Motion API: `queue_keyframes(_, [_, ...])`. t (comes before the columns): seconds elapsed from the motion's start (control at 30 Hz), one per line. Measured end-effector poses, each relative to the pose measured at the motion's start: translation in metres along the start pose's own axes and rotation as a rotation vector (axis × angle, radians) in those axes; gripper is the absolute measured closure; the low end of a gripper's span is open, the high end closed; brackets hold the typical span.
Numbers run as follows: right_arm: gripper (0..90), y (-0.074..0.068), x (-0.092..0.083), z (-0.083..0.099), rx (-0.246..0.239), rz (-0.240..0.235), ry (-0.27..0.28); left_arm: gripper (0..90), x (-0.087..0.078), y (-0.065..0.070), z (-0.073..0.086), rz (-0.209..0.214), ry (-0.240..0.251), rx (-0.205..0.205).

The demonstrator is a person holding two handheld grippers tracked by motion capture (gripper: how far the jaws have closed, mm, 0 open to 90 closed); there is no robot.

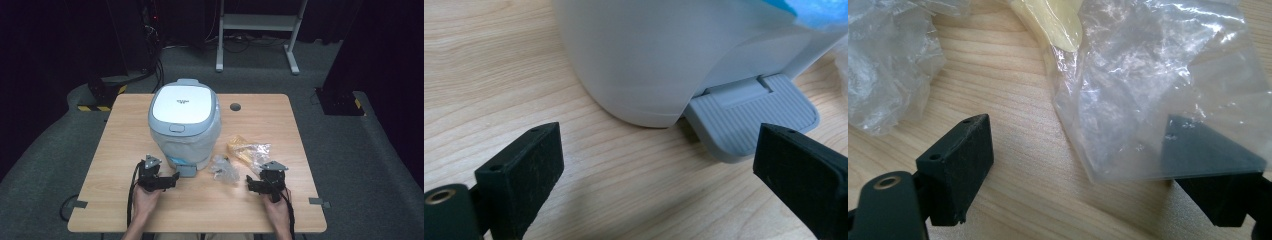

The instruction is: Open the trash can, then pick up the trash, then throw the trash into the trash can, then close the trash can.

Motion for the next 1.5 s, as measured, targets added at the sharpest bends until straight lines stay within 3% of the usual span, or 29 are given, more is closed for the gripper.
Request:
queue_keyframes(0.6, [13.6, 0.000, 0.000, 0.000, -0.002, 0.000, 0.000, 5.1, 0.005, 0.015, -0.014, 0.038, 0.048, -0.032])
queue_keyframes(1.03, [13.7, 0.000, 0.000, 0.000, -0.001, 0.000, 0.000, 3.8, 0.013, 0.017, -0.016, -0.007, 0.057, -0.043])
queue_keyframes(1.17, [13.8, 0.000, 0.000, 0.000, -0.001, 0.001, 0.001, 3.1, 0.019, 0.017, -0.016, -0.026, 0.046, -0.041])
queue_keyframes(1.2, [13.8, 0.000, 0.000, 0.000, -0.001, 0.001, 0.001, 2.1, 0.022, 0.017, -0.015, -0.032, 0.025, -0.027])
queue_keyframes(1.3, [13.8, 0.000, 0.000, 0.000, -0.001, 0.001, 0.001, 0.3, 0.024, 0.016, -0.014, -0.020, 0.030, -0.036])
queue_keyframes(1.4, [13.8, 0.000, 0.000, 0.000, -0.001, 0.001, 0.001, 0.0, 0.025, 0.016, -0.013, -0.027, 0.031, -0.016])
queue_keyframes(1.5, [13.8, 0.000, 0.000, 0.000, -0.001, 0.001, 0.001, 0.0, 0.025, 0.017, -0.013, -0.018, 0.036, -0.030])
Point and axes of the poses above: each handheld gripper's, and its own axes: x roughly forward along the jaws, z roughly out of its underside, y roughly to its right, the point moved 2 cm from there along x, roughly forward along the jaws, and after that the axes turned 4 degrees about x, right-handed, at the moved point
